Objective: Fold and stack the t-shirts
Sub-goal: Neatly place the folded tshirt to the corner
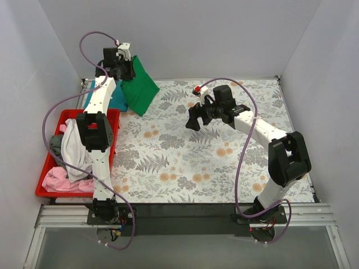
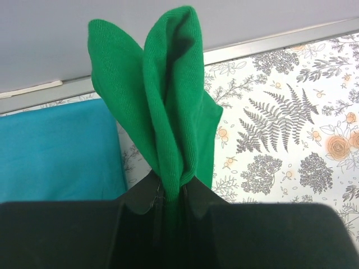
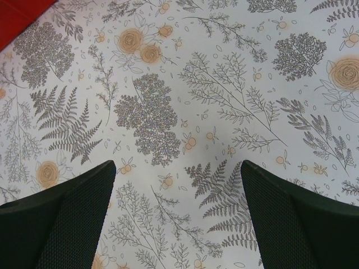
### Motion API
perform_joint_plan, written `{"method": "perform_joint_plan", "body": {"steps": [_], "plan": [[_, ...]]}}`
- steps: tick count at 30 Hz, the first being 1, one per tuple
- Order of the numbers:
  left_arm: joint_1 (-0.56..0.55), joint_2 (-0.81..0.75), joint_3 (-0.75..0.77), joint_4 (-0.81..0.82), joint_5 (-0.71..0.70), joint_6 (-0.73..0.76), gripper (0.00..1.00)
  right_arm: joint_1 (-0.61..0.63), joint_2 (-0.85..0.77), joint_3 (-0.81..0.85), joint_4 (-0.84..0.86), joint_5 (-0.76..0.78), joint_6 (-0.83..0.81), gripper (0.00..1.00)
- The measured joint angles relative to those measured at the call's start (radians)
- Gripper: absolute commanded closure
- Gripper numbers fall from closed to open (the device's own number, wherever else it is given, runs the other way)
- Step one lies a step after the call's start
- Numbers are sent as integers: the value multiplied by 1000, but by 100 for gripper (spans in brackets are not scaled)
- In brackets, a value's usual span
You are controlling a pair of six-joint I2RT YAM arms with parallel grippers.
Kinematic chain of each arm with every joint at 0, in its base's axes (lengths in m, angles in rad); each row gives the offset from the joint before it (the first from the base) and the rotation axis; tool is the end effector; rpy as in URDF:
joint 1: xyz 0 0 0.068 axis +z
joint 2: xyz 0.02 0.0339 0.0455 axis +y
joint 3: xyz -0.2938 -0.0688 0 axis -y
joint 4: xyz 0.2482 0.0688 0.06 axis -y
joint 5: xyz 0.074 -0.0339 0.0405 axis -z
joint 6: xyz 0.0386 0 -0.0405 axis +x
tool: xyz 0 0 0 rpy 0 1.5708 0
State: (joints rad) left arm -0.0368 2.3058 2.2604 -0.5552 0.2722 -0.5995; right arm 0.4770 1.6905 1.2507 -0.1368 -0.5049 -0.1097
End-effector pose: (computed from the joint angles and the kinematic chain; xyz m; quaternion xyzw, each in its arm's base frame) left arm 0.5586 -0.0310 0.3173 -0.1826 0.8596 -0.2585 0.4013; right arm 0.3428 0.1982 0.2951 -0.3601 0.7803 0.3002 0.4139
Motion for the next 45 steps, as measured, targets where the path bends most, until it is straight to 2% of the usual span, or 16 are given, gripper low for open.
{"method": "perform_joint_plan", "body": {"steps": [32,45], "plan": [[28,-37,0,8,2,-22,100,0,0,-4,-22,-7,-12,2],[80,-43,0,1,-5,2,100,0,2,-4,-22,-8,-17,2]]}}
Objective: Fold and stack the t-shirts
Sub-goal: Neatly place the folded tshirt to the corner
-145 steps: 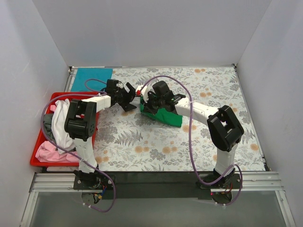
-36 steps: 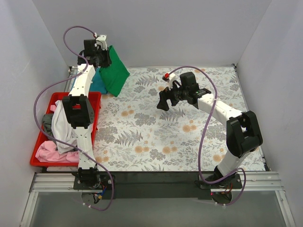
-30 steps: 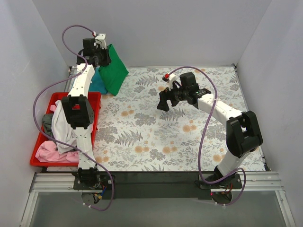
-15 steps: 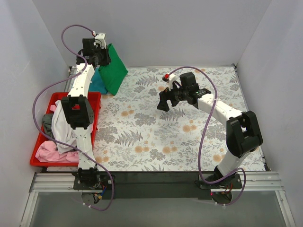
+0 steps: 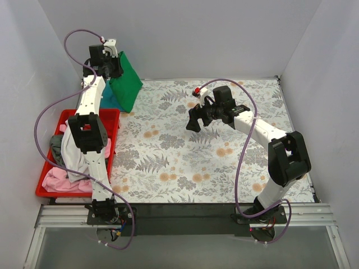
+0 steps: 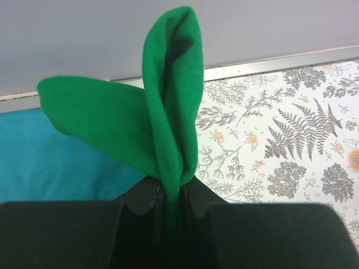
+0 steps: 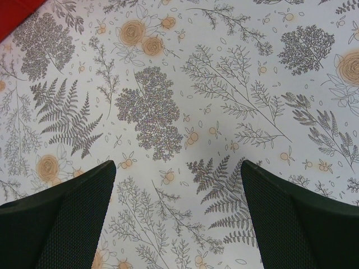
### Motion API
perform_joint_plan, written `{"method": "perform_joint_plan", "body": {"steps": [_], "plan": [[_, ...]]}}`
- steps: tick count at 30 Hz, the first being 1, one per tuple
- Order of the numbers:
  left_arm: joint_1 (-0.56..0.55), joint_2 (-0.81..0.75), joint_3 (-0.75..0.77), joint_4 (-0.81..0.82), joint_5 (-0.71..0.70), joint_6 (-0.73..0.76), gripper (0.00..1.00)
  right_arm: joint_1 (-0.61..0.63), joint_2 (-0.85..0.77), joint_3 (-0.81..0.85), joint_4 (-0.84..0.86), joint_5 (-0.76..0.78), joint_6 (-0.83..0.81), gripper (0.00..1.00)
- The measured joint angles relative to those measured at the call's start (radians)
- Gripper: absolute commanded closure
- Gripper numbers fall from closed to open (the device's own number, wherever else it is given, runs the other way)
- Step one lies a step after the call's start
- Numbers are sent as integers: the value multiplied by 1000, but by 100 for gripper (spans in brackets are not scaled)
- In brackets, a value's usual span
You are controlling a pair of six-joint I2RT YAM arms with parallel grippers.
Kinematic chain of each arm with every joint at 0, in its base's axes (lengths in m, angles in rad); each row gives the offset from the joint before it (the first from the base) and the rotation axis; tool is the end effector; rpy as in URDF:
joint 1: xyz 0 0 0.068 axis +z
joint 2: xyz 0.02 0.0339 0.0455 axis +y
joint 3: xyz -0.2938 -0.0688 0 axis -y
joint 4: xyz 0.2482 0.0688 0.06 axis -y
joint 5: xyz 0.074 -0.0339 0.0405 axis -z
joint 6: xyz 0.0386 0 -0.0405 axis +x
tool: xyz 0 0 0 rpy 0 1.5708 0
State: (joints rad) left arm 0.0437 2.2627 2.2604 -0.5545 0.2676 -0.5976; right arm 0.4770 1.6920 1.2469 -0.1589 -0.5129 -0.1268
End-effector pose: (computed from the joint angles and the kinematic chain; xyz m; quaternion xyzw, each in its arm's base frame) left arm 0.5501 0.0138 0.3404 -0.2116 0.8426 -0.2438 0.4310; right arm 0.3413 0.1977 0.2913 -0.3672 0.7827 0.2995 0.4036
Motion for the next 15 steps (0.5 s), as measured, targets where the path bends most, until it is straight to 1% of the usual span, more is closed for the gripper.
{"method": "perform_joint_plan", "body": {"steps": [9,15], "plan": [[12,0,0,4,13,16,100,0,9,0,0,-7,0,2],[50,1,-1,25,37,37,100,0,13,0,-1,-8,0,2]]}}
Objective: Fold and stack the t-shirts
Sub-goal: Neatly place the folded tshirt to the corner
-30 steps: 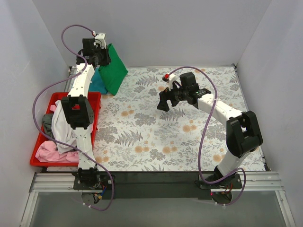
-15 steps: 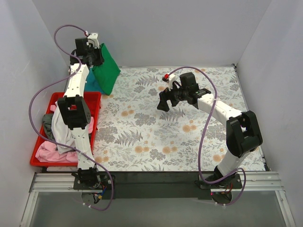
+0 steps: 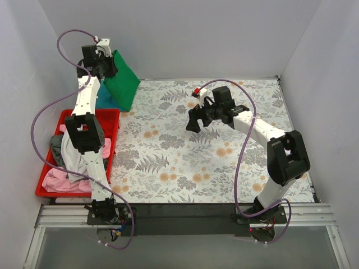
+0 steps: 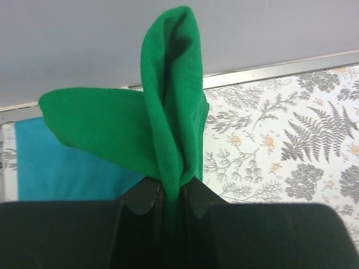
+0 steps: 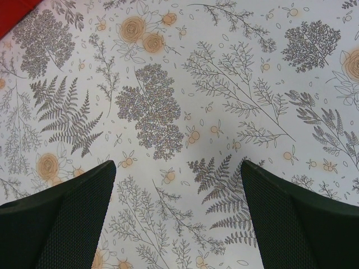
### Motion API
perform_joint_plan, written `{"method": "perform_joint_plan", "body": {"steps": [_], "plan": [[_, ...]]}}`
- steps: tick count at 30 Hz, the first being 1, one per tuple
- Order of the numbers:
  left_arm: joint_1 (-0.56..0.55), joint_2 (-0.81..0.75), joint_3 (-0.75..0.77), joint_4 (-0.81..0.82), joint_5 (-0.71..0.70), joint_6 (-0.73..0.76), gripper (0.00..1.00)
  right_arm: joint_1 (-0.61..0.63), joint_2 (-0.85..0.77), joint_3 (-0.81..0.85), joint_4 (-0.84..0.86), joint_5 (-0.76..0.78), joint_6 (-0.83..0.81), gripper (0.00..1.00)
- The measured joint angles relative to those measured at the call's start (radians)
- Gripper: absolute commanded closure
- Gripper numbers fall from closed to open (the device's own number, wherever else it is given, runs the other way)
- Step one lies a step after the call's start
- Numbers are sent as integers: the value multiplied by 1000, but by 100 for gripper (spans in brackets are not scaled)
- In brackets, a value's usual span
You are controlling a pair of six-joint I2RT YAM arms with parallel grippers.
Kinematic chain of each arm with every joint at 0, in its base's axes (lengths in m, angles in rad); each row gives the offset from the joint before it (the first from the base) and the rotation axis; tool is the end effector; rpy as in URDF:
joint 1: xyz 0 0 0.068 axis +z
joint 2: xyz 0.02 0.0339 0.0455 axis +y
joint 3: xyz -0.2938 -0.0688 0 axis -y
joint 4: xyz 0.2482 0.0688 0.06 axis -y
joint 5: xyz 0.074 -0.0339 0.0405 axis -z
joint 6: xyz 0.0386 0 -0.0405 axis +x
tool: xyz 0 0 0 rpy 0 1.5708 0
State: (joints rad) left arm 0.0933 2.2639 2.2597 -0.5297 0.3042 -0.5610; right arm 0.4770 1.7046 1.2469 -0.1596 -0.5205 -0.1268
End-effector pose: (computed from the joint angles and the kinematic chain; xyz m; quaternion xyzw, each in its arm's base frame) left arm 0.5502 0.0399 0.3421 -0.2048 0.8372 -0.2415 0.4460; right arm 0.3430 0.1989 0.2866 -0.3680 0.7846 0.3024 0.3968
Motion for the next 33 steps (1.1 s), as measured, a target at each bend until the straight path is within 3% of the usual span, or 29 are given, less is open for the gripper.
{"method": "perform_joint_plan", "body": {"steps": [23,28,30,31,33], "plan": [[122,150,0,100,93,128,98,0,36,0,-6,-6,-3,2],[139,170,1,114,72,156,52,0,44,0,-15,-6,-4,2],[146,178,15,118,47,170,39,0,47,0,-19,-6,-4,1],[151,186,34,124,33,174,22,0,47,0,-20,-6,-4,2],[158,204,71,140,8,185,18,0,47,0,-23,-5,-5,2]]}}
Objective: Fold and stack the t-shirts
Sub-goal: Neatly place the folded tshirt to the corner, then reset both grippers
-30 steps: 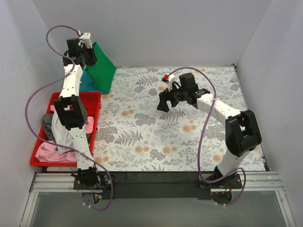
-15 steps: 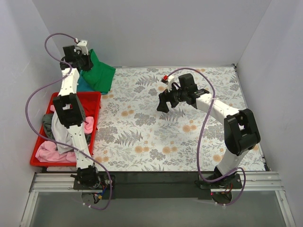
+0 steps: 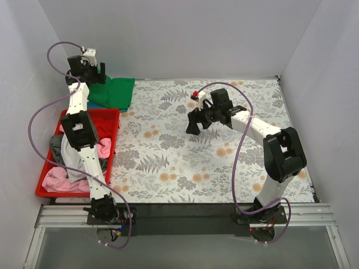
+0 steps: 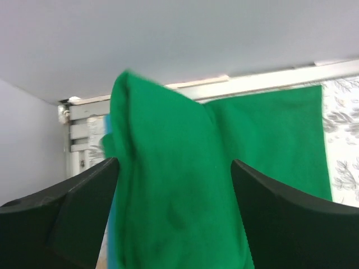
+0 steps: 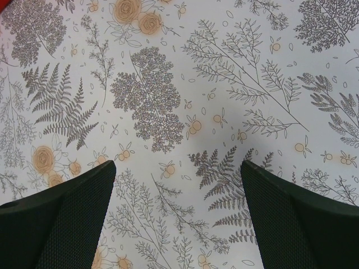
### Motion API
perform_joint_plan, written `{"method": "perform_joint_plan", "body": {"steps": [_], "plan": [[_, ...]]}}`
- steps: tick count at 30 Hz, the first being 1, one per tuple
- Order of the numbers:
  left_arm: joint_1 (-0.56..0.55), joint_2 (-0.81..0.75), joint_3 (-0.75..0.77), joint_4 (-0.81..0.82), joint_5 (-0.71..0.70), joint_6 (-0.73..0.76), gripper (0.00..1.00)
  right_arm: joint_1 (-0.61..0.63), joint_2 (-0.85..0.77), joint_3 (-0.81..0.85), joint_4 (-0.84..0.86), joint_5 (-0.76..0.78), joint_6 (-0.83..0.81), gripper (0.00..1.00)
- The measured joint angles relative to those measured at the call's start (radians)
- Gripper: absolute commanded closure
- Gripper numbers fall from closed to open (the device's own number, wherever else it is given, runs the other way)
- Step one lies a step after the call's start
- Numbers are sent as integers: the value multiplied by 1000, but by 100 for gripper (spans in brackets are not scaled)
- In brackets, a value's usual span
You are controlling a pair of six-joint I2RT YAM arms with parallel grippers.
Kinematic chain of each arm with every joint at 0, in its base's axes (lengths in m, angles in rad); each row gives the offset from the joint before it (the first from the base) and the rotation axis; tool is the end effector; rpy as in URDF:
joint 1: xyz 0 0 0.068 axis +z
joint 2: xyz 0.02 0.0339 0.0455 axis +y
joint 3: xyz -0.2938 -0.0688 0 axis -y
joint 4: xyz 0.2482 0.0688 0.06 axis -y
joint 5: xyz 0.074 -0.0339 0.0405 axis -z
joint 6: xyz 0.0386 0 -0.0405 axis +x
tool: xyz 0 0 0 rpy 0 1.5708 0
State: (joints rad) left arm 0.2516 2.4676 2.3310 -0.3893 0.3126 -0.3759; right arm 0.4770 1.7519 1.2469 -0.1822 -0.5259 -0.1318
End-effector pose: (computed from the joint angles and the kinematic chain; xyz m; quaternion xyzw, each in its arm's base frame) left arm 0.5835 0.1377 0.2669 -0.1903 0.8382 -0.1653 0.4836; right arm 0.3484 0.2019 0.2668 -0.3677 0.7995 0.3024 0.3664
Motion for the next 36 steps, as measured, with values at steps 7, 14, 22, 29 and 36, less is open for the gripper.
{"method": "perform_joint_plan", "body": {"steps": [7,14,22,29,36], "plan": [[40,5,28,53,-69,17,16,0,-1,0,-1,8,-5,2],[56,-84,-49,17,-58,-22,14,-37,-38,-4,-11,15,-5,1],[-53,-312,-149,-161,35,-124,12,-171,-230,-89,-45,48,-11,2],[-297,-546,-417,-278,134,-220,11,-357,-406,-179,-99,85,-21,2],[-476,-747,-871,-285,140,-299,11,-431,-635,-330,-201,128,-54,2]]}}
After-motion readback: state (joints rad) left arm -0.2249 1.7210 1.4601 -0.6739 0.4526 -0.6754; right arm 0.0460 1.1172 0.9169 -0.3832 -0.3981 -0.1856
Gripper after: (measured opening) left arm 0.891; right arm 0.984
